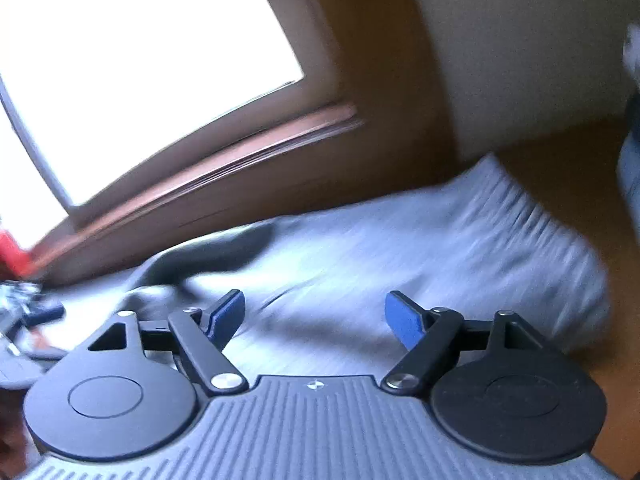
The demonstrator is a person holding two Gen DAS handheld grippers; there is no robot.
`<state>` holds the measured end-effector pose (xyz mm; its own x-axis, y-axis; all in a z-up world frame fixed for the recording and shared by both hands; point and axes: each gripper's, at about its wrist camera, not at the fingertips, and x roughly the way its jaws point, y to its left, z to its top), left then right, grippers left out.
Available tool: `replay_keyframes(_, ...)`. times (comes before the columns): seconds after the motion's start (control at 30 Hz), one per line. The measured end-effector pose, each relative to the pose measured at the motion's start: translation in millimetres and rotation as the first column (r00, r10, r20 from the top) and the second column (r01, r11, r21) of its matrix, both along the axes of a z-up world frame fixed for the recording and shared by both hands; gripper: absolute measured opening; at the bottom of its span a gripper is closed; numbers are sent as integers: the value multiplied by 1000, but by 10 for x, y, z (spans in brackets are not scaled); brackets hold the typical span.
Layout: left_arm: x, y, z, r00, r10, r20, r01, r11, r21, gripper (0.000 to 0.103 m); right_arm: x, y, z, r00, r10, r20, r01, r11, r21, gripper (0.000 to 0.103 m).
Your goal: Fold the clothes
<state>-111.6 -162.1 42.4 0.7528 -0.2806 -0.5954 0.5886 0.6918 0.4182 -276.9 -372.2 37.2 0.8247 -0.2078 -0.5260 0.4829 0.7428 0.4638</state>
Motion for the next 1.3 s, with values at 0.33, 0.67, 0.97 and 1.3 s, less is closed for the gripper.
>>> replay_keyframes(0.33,-285,1332,-158,959,279,-58,-272,957,95,88,220,1208,-271,933,357,54,-360,913,192,81)
replay_keyframes(0.67,123,2275,-153,976,187,-115,-184,982,38,88,842,2453,-256,866,496,55,-498,851,164,81)
replay_keyframes(0.97,684,2993,-29,988,-65,-140,69,997,17,90,1167,3512,-304,970,241,-32,-239,968,73,81)
replay_keyframes(1.3,1343,3049,184,945,-285,-161,280,958,-54,95,1494,4051,-356,982,30,-188,-57,988,-142,76)
